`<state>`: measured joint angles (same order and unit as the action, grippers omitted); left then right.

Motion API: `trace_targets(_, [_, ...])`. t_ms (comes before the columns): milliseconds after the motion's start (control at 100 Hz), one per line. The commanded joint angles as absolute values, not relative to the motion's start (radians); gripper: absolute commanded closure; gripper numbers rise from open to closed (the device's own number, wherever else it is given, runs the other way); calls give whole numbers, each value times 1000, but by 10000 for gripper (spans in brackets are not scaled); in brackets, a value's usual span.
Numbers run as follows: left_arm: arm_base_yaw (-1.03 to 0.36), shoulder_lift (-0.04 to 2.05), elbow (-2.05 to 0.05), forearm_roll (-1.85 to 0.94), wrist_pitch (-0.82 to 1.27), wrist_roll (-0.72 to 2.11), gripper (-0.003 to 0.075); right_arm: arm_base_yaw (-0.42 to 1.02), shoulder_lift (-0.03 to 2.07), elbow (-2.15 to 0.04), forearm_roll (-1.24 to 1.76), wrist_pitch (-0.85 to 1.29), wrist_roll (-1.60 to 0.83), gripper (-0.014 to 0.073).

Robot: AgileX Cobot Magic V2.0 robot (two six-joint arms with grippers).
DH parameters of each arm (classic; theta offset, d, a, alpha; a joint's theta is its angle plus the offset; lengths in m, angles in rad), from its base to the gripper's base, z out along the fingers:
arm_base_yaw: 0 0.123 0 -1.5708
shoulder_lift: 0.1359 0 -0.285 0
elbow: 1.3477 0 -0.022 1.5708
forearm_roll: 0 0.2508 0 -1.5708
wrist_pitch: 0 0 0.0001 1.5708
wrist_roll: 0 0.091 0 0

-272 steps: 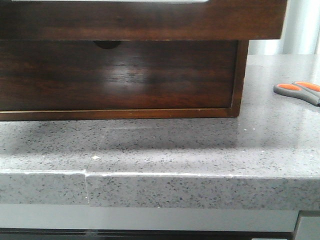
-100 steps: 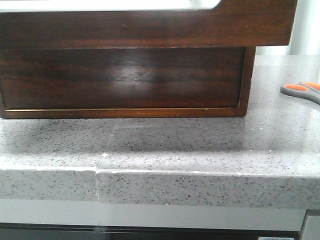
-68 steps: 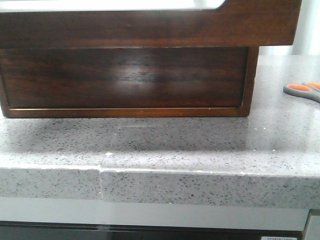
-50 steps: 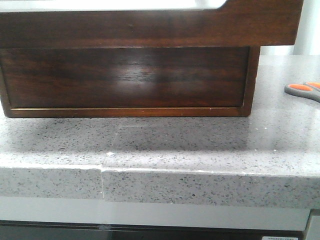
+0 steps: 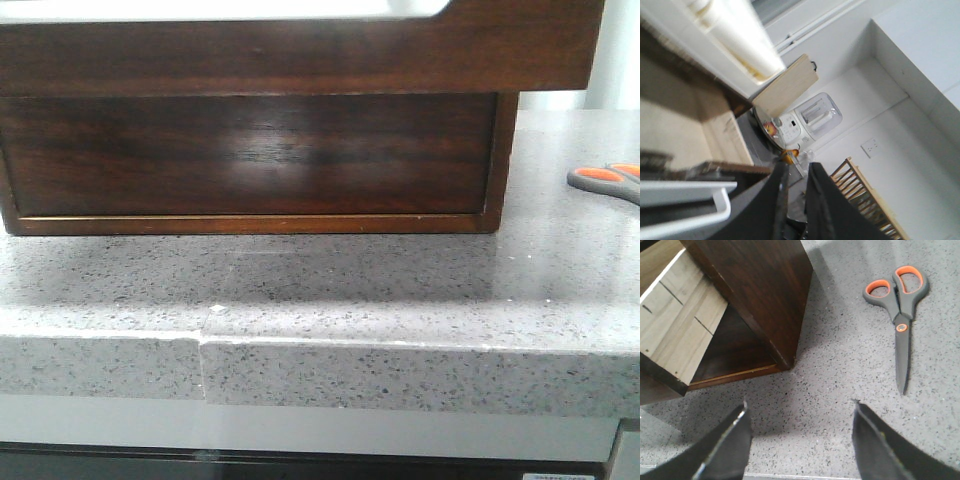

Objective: Put scissors in drawer with both arms

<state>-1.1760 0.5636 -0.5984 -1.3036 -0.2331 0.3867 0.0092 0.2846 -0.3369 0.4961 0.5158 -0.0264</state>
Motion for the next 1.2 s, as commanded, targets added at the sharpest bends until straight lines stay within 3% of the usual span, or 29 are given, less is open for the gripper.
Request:
trace_targets(0, [-1184, 564, -671, -1040, -249, 456, 741, 11, 304, -379, 509, 452, -30, 199])
trace_targets(180, [-1166, 584, -732, -1053, -341, 799, 740, 11, 315, -419, 447, 449, -30, 199])
trace_targets(360, [-1118, 640, -780, -1528, -481, 1402, 740, 11, 415, -525, 383, 525, -30, 200])
trace_targets(470, [-1113, 677, -846, -1857, -715, 1834, 740, 11, 477, -591, 365, 551, -30, 199])
trace_targets(520, [-1119, 685, -873, -1851, -839, 1924, 740, 11, 499, -615, 349, 551, -30, 199])
trace_targets(770, [-1154, 670, -986, -1851, -1091, 2158, 739, 11, 611, -721, 240, 606, -30, 199])
trace_targets(1190, [-1271, 657, -991, -1851, -1183, 2175, 739, 11, 999, -986, 169, 850, -19, 199])
